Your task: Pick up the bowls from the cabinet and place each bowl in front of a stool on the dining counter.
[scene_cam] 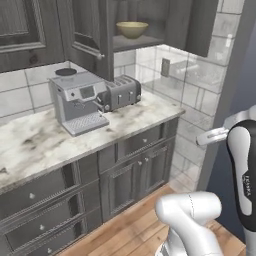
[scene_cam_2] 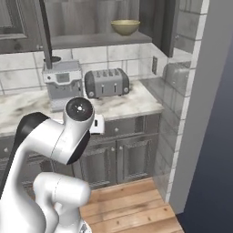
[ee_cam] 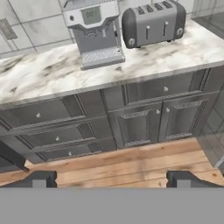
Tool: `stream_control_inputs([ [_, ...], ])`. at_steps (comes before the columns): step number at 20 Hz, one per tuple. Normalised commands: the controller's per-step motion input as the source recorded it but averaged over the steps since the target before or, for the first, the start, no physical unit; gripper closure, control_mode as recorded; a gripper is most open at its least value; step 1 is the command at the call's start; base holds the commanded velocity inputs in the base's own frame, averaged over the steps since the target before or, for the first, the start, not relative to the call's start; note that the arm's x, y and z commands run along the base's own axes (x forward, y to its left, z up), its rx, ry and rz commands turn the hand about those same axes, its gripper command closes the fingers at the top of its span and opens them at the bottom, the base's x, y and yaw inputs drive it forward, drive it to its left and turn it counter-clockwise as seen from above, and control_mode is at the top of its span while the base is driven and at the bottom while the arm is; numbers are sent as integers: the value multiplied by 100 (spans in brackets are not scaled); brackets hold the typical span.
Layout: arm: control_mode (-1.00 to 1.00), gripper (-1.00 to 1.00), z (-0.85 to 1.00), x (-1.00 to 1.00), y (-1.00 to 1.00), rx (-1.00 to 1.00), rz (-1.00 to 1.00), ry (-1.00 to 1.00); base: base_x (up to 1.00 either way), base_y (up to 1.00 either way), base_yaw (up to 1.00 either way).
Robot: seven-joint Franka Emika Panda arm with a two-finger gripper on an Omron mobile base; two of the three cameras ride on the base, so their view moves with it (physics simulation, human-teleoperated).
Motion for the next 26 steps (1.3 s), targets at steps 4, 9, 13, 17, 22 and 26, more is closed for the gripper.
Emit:
stream_control_inputs([
  [4,100,-100,0,0,0,0,0,0,34,-8,8],
  [9,100,-100,0,0,0,0,0,0,9,-24,4],
  [13,100,-100,0,0,0,0,0,0,8,-28,2],
  [17,100,-100,0,0,0,0,0,0,30,-38,4],
  [22,100,-100,0,0,0,0,0,0,63,-52,15],
  [26,100,-100,0,0,0,0,0,0,77,-39,11],
])
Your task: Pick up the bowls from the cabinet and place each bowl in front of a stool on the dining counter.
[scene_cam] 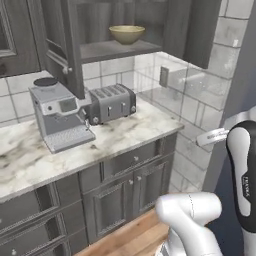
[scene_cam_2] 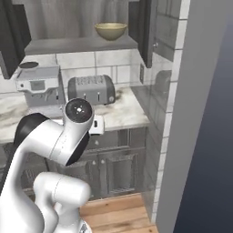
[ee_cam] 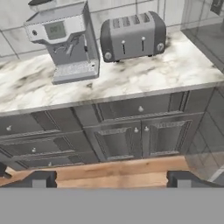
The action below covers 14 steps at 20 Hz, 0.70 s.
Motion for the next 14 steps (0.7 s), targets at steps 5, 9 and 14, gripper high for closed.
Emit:
stream_control_inputs([
  [5,100,-100,0,0,0,0,0,0,86,-3,1],
  [9,100,-100,0,0,0,0,0,0,92,0,0],
  [14,100,-100,0,0,0,0,0,0,87,0,0],
])
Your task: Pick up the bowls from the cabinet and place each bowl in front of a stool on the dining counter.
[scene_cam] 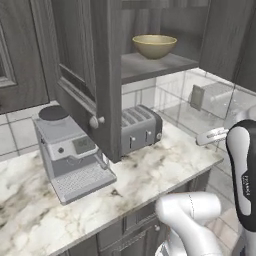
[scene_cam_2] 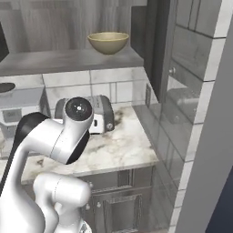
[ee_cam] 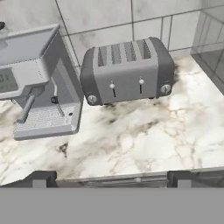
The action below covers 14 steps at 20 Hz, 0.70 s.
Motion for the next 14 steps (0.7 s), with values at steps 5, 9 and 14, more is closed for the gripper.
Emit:
stream_control_inputs([
  [5,100,-100,0,0,0,0,0,0,76,0,3],
  [9,100,-100,0,0,0,0,0,0,77,0,5],
  [14,100,-100,0,0,0,0,0,0,63,-7,10],
])
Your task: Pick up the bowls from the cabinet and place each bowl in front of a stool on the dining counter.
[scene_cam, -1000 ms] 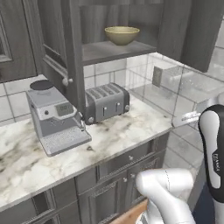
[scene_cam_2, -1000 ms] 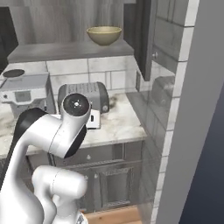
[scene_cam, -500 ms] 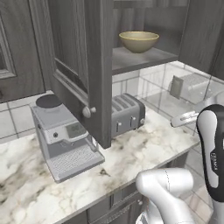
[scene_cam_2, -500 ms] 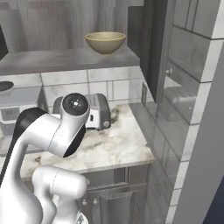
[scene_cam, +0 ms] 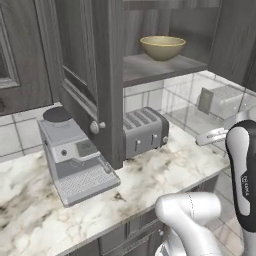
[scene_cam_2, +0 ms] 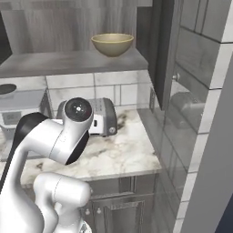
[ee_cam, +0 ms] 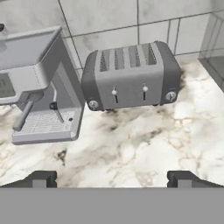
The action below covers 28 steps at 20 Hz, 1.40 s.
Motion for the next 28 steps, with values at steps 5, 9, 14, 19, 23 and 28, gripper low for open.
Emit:
stream_control_inputs([
  [5,100,-100,0,0,0,0,0,0,71,-24,30],
  [9,100,-100,0,0,0,0,0,0,76,-16,33],
  [14,100,-100,0,0,0,0,0,0,79,-6,36],
  [19,100,-100,0,0,0,0,0,0,81,0,33],
  [23,100,-100,0,0,0,0,0,0,78,0,30],
  [28,100,-100,0,0,0,0,0,0,72,1,22],
])
